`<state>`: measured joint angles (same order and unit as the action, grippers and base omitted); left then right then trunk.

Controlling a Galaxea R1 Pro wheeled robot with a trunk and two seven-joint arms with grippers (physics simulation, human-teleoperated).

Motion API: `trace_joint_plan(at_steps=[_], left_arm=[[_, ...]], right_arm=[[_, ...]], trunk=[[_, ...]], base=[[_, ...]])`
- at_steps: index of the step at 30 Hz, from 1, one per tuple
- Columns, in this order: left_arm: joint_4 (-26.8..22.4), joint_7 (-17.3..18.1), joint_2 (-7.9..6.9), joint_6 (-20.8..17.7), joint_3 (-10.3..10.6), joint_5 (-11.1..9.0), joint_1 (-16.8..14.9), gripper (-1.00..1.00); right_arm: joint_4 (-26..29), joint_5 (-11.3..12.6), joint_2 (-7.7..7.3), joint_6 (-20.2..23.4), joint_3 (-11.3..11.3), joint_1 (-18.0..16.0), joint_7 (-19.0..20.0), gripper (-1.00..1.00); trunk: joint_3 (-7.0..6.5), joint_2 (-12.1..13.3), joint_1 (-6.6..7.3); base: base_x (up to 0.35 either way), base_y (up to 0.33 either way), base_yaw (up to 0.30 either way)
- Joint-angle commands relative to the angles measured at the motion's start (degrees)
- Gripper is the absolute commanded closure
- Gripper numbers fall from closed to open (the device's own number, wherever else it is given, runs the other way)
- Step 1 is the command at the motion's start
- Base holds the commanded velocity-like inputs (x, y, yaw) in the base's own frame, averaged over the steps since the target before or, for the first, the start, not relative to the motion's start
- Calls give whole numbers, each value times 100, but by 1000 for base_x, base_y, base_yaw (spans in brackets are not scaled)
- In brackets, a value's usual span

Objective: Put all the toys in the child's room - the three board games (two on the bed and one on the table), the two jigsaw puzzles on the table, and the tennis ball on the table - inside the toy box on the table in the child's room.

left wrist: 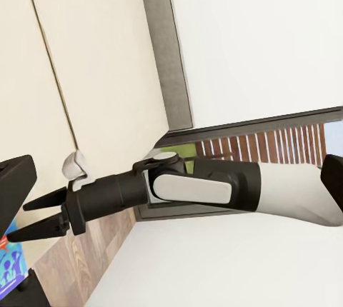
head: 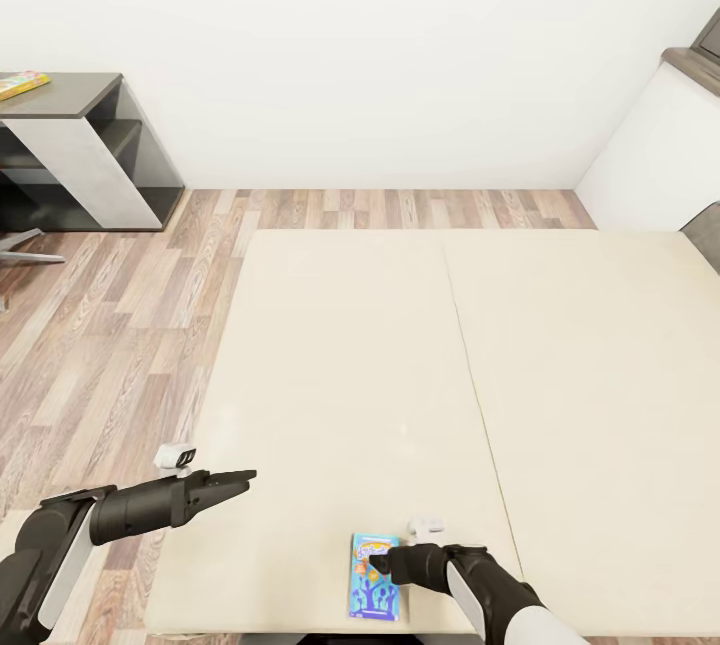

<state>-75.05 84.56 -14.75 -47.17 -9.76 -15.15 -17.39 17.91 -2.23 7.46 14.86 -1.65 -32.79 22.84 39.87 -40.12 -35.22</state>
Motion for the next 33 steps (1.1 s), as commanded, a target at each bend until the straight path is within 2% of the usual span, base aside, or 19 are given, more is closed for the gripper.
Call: trace_joint_plan(at_steps=[1,23,33], left_arm=[[-1,16,-2,-59,1,-5,-2,-100],[-3,17,-1,-60,1,-6,-2,-100],[-2,17,-1,-64,1,-6,-2,-100]], right_arm=[[12,-22,0,36,-20,0,21,-100],[31,-4,-8,26,-43,0,27,-100],[33,3,-15,32,-54,0,27,-100]], trunk=[[5,-5,-1],[8,-5,-1],[84,-5,-1]], base=[[0,0,0],[0,0,0],[0,0,0]])
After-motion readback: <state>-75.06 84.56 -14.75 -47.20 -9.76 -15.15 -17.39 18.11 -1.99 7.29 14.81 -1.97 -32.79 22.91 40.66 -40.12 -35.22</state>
